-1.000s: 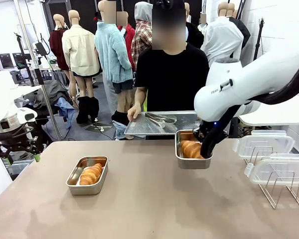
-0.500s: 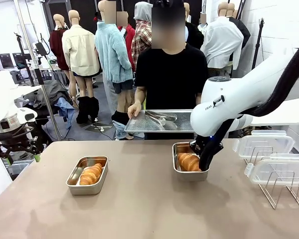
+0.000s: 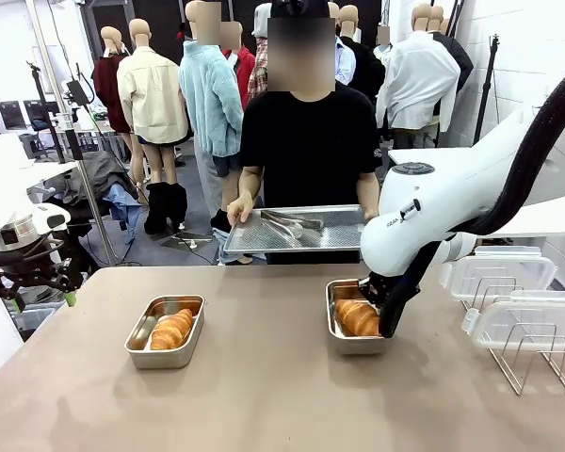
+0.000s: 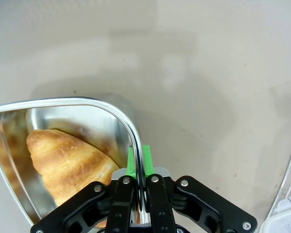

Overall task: Place the bread in airtight containers.
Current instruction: Once an object is inside an Airtight Container , place the container in the center of the table, then pick up one Airtight Container lid and hand it to the human.

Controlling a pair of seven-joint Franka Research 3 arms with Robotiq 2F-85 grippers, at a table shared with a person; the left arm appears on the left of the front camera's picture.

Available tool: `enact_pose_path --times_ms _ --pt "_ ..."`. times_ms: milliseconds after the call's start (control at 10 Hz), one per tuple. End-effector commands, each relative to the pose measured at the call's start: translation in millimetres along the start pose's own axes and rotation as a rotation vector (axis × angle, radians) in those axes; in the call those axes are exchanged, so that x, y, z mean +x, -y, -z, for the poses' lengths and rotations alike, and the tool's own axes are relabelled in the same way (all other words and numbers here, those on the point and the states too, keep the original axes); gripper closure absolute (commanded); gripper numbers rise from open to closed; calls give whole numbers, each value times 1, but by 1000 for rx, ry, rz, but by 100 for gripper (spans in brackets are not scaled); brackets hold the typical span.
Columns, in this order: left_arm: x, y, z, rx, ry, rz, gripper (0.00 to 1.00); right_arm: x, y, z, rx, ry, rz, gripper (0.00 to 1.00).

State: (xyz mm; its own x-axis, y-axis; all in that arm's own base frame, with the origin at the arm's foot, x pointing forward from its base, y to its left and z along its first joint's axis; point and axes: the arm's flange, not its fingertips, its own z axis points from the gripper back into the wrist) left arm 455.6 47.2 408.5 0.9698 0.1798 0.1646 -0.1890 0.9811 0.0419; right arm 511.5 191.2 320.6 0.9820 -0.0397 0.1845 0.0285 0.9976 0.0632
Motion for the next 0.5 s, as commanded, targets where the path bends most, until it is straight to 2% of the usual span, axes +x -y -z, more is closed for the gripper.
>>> enact_pose_path --times_ms 0,400 --pt "-2 -2 0 -2 0 -1 0 -5 -5 1 -25 36 25 100" --pt "-2 -2 0 -2 0 -1 0 -7 -9 10 -95 25 41 100"
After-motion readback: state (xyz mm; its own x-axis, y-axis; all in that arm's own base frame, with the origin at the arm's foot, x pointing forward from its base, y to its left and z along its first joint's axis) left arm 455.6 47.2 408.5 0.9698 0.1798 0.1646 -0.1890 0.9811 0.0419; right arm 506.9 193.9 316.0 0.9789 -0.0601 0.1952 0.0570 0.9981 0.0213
